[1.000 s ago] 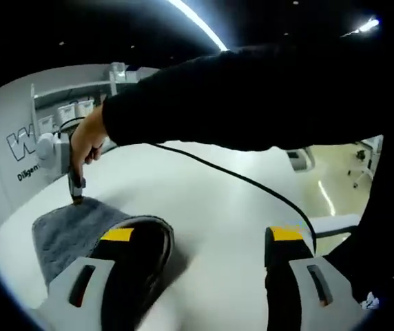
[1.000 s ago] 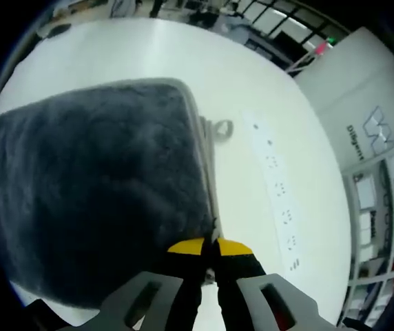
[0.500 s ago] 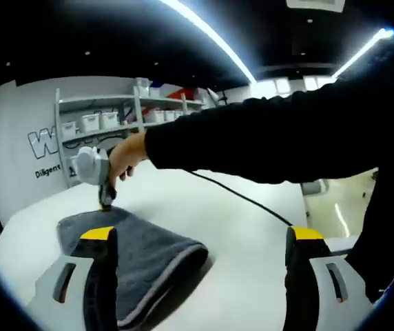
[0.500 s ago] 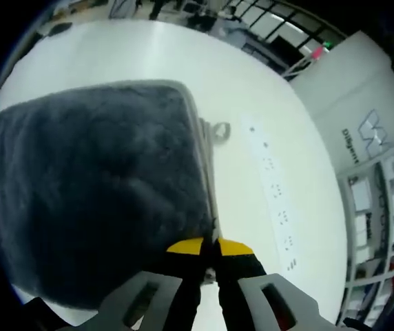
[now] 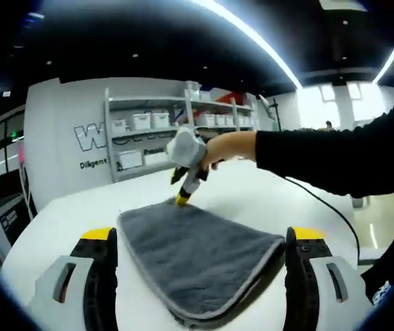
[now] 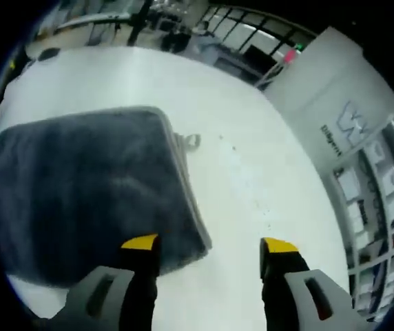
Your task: Open the folded towel by lifting each exposed corner and separating the folded layers until the towel lies flat within the target outline without major curled edges
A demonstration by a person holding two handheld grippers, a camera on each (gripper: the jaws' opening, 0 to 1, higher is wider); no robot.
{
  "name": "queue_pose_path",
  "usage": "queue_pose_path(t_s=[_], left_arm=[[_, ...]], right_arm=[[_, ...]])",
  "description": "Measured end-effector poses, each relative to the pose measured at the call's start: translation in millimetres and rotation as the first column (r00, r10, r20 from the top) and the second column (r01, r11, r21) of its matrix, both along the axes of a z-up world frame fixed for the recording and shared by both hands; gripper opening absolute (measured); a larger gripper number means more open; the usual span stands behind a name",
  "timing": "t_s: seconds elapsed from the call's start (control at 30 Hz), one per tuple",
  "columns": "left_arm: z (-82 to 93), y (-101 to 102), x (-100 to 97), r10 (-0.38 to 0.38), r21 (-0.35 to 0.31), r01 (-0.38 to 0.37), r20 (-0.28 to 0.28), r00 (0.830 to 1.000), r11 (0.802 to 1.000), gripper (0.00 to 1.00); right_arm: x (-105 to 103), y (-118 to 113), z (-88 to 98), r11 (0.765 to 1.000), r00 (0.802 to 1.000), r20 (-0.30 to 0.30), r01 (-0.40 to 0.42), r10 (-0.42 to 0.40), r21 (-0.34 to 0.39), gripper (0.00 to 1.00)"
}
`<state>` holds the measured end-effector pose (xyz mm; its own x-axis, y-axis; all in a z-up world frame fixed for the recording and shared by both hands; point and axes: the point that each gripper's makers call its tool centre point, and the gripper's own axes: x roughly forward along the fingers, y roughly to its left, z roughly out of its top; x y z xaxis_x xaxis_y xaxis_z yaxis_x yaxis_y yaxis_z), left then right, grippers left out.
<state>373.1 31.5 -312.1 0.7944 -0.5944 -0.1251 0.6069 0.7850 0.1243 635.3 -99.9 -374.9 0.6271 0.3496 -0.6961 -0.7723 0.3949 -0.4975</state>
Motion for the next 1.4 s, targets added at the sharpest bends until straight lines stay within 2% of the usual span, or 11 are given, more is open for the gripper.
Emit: queue_pose_path(t_s=[0.07,0.17,0.23,0.33,0.43,0.5,0.67,0.73,0.87,1.2,1.4], left_arm=[[0.5,6.4,2.3,0.015,0.004,-0.015,0.003,1.000,1.000,1.00],[0.6,17.1,7.3,0.038,0.000,-0.038,0.002,0.999,0.999,1.00],[0.3,22.9,9.5,0.057,0.001,-0.057,0.002,0.998,0.998,1.00],[1.6,25.8,9.1,0.066,0.005,-0.066,0.012,0.998,0.998,1.00],[0.3,28.6,7.7,0.066,0.015,-0.067,0.013,0.998,0.998,1.00],[-2.0,31.6,7.2,0.069,0.021,-0.069,0.011,0.998,0.997,1.00],[-3.8,42.6,7.2,0.071,0.031,-0.071,0.006,0.997,0.997,1.00],[-1.6,46.6,8.5,0.074,0.026,-0.074,0.008,0.997,0.997,1.00],[2.5,54.1,11.8,0.089,0.011,-0.089,0.014,0.996,0.996,1.00],[2.9,64.2,4.9,0.095,0.009,-0.096,0.014,0.995,0.995,1.00],[-1.4,70.7,2.3,0.096,0.010,-0.096,0.005,0.995,0.995,1.00]], right_arm=[[-1.2,0.0,8.3,0.998,0.999,0.029,0.021,-0.022,0.051,0.79],[-14.3,4.0,18.1,0.979,0.998,0.027,0.044,-0.051,0.197,0.96],[-26.8,5.2,17.8,0.958,0.999,0.012,0.040,-0.046,0.283,0.99],[-39.9,-1.9,19.4,0.938,0.998,0.019,0.048,-0.058,0.342,0.99],[-63.4,-16.5,41.8,0.865,0.993,0.047,0.071,-0.109,0.497,0.99],[-81.4,-24.3,49.5,0.839,0.992,0.057,0.064,-0.113,0.541,0.99],[-120.4,-49.4,60.6,0.819,0.981,0.115,0.065,-0.158,0.570,0.99],[-131.9,-59.1,63.4,0.786,0.972,0.110,0.098,-0.207,0.610,0.97],[-160.9,-60.7,68.7,0.780,0.967,0.145,0.077,-0.211,0.621,0.97],[-204.2,-43.2,73.4,0.784,0.962,0.192,0.035,-0.195,0.620,0.98],[-225.3,-43.9,77.6,0.779,0.948,0.231,0.028,-0.220,0.627,0.99]])
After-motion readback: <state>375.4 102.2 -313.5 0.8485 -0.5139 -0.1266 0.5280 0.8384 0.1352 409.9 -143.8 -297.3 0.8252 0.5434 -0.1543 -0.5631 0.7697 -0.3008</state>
